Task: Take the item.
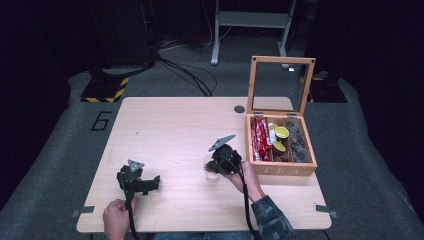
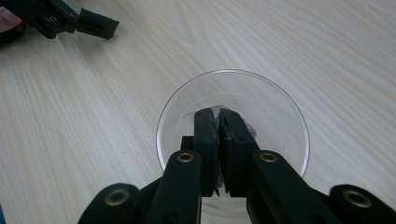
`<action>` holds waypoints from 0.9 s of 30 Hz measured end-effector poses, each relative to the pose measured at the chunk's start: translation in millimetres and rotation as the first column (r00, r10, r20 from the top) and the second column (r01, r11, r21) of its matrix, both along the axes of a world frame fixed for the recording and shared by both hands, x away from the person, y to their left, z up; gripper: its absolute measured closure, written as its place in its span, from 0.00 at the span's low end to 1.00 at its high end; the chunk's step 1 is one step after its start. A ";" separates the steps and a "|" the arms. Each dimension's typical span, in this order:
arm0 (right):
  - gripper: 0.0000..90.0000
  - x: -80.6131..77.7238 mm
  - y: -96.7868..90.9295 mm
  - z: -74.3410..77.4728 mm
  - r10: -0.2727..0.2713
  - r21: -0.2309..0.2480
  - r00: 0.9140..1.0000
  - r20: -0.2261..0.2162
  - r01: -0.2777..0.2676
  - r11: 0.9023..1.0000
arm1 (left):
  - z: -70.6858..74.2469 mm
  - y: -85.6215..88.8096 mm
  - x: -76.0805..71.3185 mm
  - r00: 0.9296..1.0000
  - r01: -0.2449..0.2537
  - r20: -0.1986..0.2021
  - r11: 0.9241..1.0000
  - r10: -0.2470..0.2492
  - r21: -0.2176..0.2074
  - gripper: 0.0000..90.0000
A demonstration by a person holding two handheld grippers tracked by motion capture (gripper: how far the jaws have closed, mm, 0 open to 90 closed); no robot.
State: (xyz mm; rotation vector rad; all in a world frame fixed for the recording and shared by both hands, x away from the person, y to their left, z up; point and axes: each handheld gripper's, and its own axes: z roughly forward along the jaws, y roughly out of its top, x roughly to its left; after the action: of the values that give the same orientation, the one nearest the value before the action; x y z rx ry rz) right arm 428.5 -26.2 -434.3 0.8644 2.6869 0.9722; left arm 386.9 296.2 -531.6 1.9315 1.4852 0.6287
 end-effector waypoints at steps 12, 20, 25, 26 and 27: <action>0.32 -13.1 -12.6 19.2 -0.013 0.114 0.997 0.081 0.004 0.994 | 0.0 0.0 0.0 1.000 0.000 0.000 1.000 0.000 0.000 0.00; 0.09 -28.4 -32.2 31.4 -0.030 0.153 0.993 0.111 0.013 0.988 | 0.0 0.0 0.0 1.000 0.000 0.000 1.000 0.000 0.000 0.00; 0.04 -37.1 -49.0 33.5 -0.080 0.155 0.988 0.131 0.059 0.986 | 0.2 0.2 0.0 1.000 0.002 -0.003 1.000 -0.002 0.000 0.00; 0.04 -38.7 -52.7 34.1 -0.088 0.150 0.987 0.137 0.067 0.986 | 0.2 0.1 0.0 1.000 0.002 -0.003 1.000 -0.002 -0.001 0.00; 0.04 -40.1 -56.6 34.5 -0.094 0.153 0.986 0.139 0.072 0.986 | 0.4 0.3 0.0 1.000 0.003 -0.005 1.000 -0.003 0.000 0.00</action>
State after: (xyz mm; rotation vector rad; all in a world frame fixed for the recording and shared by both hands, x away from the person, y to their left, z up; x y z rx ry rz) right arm 388.4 -82.7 -399.8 0.8878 2.4619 1.1778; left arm 386.9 296.5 -531.2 1.9363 1.4846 0.6228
